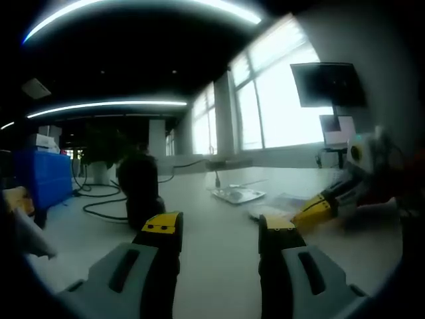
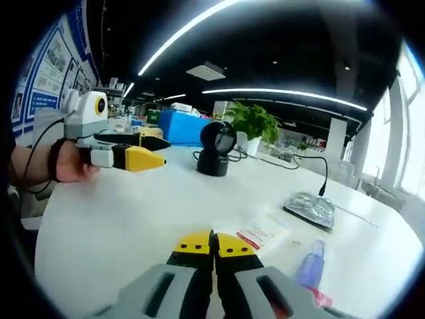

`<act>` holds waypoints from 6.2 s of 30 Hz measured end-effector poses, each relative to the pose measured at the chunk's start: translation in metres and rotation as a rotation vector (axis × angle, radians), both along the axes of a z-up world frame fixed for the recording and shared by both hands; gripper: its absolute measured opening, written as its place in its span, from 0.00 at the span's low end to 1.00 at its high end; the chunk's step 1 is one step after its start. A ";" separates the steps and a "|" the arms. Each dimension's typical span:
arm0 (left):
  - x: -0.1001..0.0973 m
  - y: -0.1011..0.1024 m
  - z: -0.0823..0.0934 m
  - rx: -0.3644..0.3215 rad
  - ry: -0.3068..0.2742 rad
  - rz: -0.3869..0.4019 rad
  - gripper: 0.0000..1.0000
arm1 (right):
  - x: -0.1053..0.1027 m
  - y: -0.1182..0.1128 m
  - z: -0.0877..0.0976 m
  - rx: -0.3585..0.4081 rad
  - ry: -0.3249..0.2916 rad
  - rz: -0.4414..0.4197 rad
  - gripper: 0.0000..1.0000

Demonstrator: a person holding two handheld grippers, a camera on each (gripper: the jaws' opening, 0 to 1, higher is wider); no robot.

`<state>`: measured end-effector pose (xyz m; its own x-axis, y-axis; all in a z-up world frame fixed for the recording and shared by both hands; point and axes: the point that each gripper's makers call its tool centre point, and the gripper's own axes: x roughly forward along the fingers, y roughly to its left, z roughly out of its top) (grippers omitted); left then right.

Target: Clip sheet goods on table flip sheet goods clip sheet goods scan sheet goods put sheet goods back to table

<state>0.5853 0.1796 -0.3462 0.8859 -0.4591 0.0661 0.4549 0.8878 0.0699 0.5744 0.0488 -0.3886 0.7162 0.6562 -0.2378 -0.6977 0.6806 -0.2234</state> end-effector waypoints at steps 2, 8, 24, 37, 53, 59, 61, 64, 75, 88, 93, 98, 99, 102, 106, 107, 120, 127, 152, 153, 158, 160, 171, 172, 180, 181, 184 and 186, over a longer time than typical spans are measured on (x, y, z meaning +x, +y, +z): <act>0.000 0.001 0.000 -0.001 0.000 0.003 0.38 | 0.000 -0.002 0.005 0.011 -0.012 -0.006 0.00; 0.000 0.000 0.000 -0.001 0.000 0.001 0.38 | 0.003 -0.013 0.025 0.077 -0.023 -0.036 0.00; 0.000 0.000 0.000 0.001 0.001 0.001 0.38 | 0.013 -0.052 0.074 0.273 -0.061 -0.173 0.00; -0.001 0.000 0.000 0.002 0.001 0.002 0.38 | 0.035 -0.084 0.107 0.432 -0.047 -0.274 0.00; -0.001 -0.001 0.000 0.003 0.001 0.002 0.38 | 0.052 -0.127 0.136 0.484 -0.131 -0.405 0.00; -0.001 0.000 0.000 -0.001 0.000 0.006 0.38 | 0.055 -0.138 0.145 0.506 -0.172 -0.460 0.00; -0.001 0.000 0.000 -0.001 0.000 0.006 0.38 | 0.056 -0.142 0.146 0.513 -0.185 -0.482 0.00; -0.001 0.000 0.000 -0.001 0.001 0.005 0.38 | 0.058 -0.152 0.149 0.545 -0.185 -0.507 0.00; -0.001 0.001 0.001 -0.004 -0.001 0.005 0.38 | 0.051 -0.175 0.146 0.646 -0.175 -0.573 0.00; -0.001 0.000 0.000 0.006 0.001 0.004 0.38 | 0.033 -0.236 0.106 0.944 -0.088 -0.772 0.00; 0.000 -0.001 -0.001 0.011 0.002 0.003 0.38 | 0.027 -0.253 0.097 1.020 -0.084 -0.823 0.00; 0.000 -0.001 -0.001 0.012 0.001 0.004 0.38 | 0.025 -0.271 0.088 1.053 -0.074 -0.873 0.00; 0.000 -0.001 -0.001 0.011 0.001 0.004 0.38 | 0.024 -0.273 0.086 1.058 -0.071 -0.879 0.00; 0.000 -0.001 -0.001 0.011 0.002 0.004 0.38 | 0.022 -0.276 0.081 1.055 -0.075 -0.900 0.00; 0.000 -0.002 -0.002 0.018 0.004 0.004 0.38 | 0.021 -0.287 0.071 1.059 -0.070 -0.937 0.00; 0.000 -0.002 -0.001 0.018 0.004 0.004 0.38 | 0.021 -0.289 0.069 1.058 -0.068 -0.942 0.00; 0.000 -0.002 -0.001 0.016 0.001 0.003 0.38 | 0.014 -0.303 0.034 1.052 -0.012 -1.019 0.00; 0.000 -0.002 -0.001 0.016 0.002 0.003 0.38 | 0.012 -0.303 0.019 1.039 0.019 -1.042 0.00; 0.000 -0.001 -0.001 0.016 0.003 0.005 0.38 | 0.024 -0.265 0.027 0.593 0.035 -0.789 0.52; 0.000 -0.001 -0.001 0.017 0.003 0.006 0.38 | 0.029 -0.253 0.026 0.562 0.049 -0.723 0.58; 0.000 0.000 -0.001 0.016 0.003 0.009 0.38 | 0.044 -0.235 0.022 0.306 0.012 -0.583 0.56; 0.000 0.001 -0.001 0.014 0.003 0.010 0.38 | 0.048 -0.224 0.020 0.298 0.045 -0.510 0.60; 0.001 0.000 -0.001 0.016 0.004 0.006 0.38 | 0.068 -0.218 0.003 0.047 0.132 -0.250 0.56; 0.001 0.000 -0.001 0.015 0.004 0.006 0.38 | 0.068 -0.218 0.002 0.049 0.139 -0.244 0.56; 0.001 -0.001 -0.002 0.019 0.006 0.006 0.38 | 0.071 -0.223 -0.019 -0.047 0.197 -0.222 0.55; 0.000 -0.001 -0.002 0.018 0.006 0.006 0.38 | 0.071 -0.224 -0.021 -0.044 0.206 -0.229 0.55; 0.000 0.000 -0.001 0.013 0.004 0.008 0.38 | 0.067 -0.226 -0.028 0.019 0.275 -0.268 0.52; 0.000 0.000 -0.001 0.011 0.003 0.009 0.38 | 0.066 -0.227 -0.029 0.048 0.273 -0.283 0.51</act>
